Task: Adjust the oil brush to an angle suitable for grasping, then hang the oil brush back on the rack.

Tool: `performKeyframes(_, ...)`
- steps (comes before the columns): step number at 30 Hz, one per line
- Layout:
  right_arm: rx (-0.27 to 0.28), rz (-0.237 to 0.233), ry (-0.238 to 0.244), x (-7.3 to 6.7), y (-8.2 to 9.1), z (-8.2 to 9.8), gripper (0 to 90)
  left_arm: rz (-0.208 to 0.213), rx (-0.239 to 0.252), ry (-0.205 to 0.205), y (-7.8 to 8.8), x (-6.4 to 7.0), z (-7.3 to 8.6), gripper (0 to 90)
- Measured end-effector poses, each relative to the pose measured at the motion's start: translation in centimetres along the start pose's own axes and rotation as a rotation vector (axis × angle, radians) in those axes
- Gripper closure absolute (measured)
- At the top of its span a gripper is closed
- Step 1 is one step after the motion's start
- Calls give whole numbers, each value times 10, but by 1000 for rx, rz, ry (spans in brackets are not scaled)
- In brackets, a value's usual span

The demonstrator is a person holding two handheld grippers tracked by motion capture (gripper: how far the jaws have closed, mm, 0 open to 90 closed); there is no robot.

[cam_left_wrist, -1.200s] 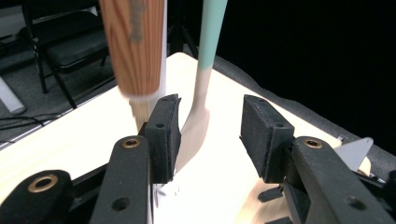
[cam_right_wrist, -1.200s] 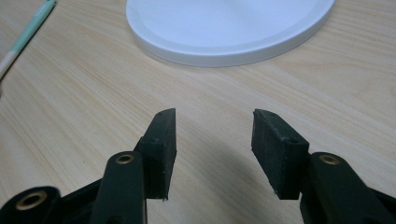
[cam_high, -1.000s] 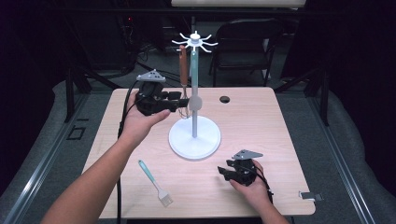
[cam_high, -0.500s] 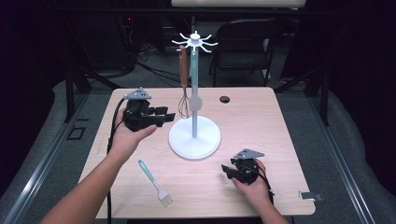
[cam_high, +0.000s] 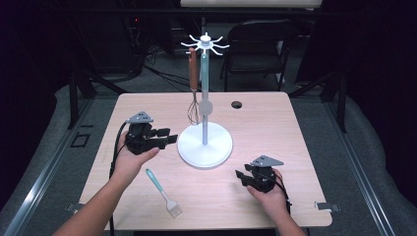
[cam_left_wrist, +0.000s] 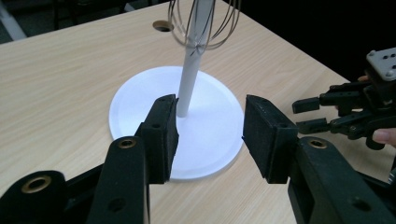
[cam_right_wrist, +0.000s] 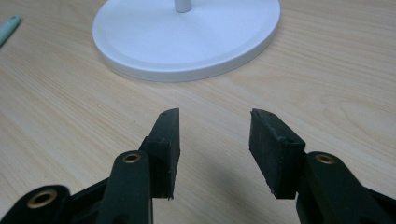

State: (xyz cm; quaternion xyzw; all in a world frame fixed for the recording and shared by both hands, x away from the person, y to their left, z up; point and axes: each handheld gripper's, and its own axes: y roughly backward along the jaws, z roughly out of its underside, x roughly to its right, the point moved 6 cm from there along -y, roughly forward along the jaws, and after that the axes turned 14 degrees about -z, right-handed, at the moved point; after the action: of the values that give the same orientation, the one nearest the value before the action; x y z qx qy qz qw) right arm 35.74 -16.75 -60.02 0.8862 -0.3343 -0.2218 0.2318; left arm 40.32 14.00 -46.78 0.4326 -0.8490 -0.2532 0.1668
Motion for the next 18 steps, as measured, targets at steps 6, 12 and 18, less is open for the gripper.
performKeyframes(6,30,-1,38,-1,1,-4,496,-15,-4,27,-2,-5,21,549)
performKeyframes(12,20,5,46,0,2,-4,467,-33,-7,36,-5,-6,41,541)
performKeyframes(18,16,-4,23,3,1,-1,451,-40,-11,65,-9,-7,62,535)
